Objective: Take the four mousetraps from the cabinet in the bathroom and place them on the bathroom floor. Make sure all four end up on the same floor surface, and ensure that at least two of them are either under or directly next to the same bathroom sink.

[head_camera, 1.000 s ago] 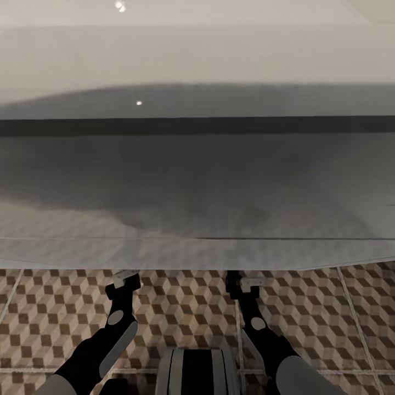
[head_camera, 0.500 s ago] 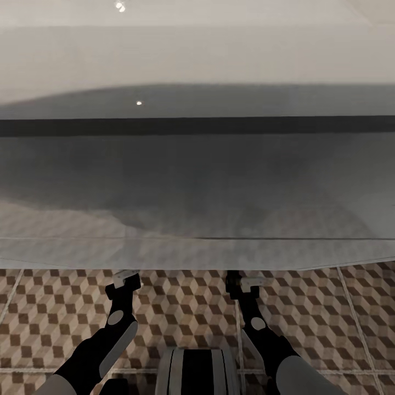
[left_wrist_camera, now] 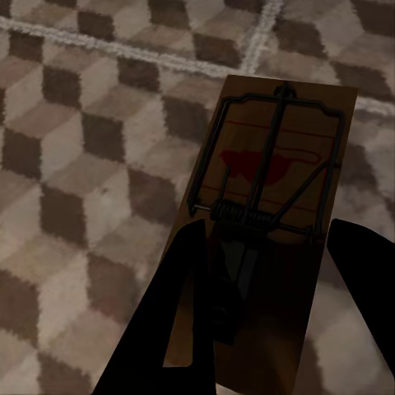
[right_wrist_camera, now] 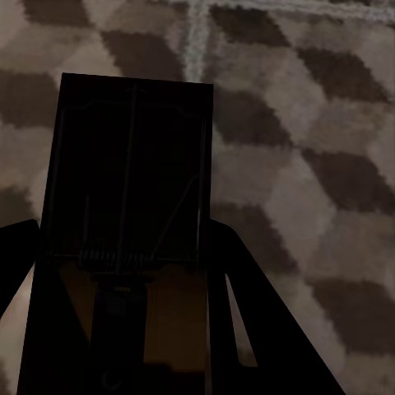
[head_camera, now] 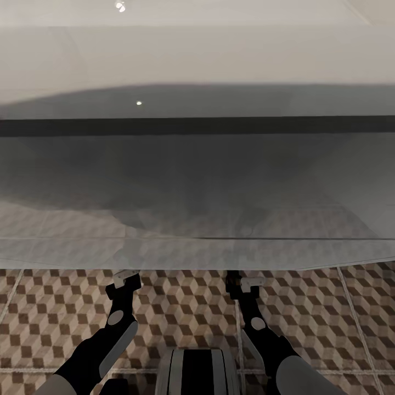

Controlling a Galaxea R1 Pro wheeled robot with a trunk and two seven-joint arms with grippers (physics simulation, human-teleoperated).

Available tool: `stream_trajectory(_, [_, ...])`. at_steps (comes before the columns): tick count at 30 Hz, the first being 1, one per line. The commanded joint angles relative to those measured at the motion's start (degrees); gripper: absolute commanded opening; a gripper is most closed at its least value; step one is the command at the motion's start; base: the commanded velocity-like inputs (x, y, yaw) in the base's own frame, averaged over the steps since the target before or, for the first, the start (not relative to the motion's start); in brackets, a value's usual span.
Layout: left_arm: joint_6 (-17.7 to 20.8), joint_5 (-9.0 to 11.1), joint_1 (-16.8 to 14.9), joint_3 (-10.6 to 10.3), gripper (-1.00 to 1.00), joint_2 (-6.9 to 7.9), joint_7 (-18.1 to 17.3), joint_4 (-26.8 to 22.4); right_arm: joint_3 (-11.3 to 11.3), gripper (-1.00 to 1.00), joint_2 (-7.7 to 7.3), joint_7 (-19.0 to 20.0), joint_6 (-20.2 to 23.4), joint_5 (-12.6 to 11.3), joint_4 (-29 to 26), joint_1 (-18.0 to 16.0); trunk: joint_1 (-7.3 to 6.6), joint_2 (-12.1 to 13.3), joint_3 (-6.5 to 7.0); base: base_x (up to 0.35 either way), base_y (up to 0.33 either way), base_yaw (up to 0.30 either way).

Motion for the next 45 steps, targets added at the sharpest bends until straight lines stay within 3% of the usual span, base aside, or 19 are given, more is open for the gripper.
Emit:
stream_trajectory(1, [-0.4, 0.6, -0.06, -0.31, -1.0, 0.08, 0.29, -0.03, 0.32, -1.0, -0.03, -0.41, -0.09, 0.0, 0.06, -0.04, -0.01, -0.01, -0.03, 0.0, 0.0, 0.0])
stream_trajectory(27, [-0.43, 0.77, -0.06, -0.35, -1.0, 0.05, -0.03, 1.17, 0.18, -1.0, 0.02, -0.91, -0.04, 0.05, -0.3, -0.14, -0.01, -0.01, -0.03, 0.0, 0.0, 0.0])
stream_trajectory(29, [-0.47, 0.84, -0.06, -0.36, -1.0, 0.07, -1.51, 1.68, 0.15, -1.0, -0.01, -0.93, -0.05, -0.02, -1.34, -0.18, -0.01, -0.01, -0.03, 0.0, 0.0, 0.0])
stream_trajectory(32, [-0.45, 0.86, -0.06, -0.26, -1.0, 0.08, -7.47, 1.88, 0.08, -1.0, -0.02, -0.84, -0.04, -0.15, -3.56, -0.2, -0.01, -0.01, -0.03, 0.0, 0.0, 0.0])
stream_trajectory(36, [-0.47, 0.82, -0.06, -0.02, -1.0, 0.08, -11.38, 1.94, 0.06, -1.0, -0.01, -0.74, 0.07, -0.23, -5.19, -0.21, -0.01, -0.01, -0.03, 0.0, 0.0, 0.0])
stream_trajectory(40, [-0.55, 0.84, -0.06, 0.4, -1.0, 0.13, -12.03, 2.1, 0.06, -1.0, 0.01, -0.66, 0.11, -0.39, -5.63, -0.21, -0.01, -0.01, -0.03, 0.0, 0.0, 0.0])
stream_trajectory(45, [-0.54, 0.86, -0.06, 1.26, -1.0, 0.1, -10.42, 2.16, 0.06, -1.0, 0.0, -0.63, 0.12, -0.63, -5.73, -0.21, -0.01, -0.01, -0.03, 0.0, 0.0, 0.0])
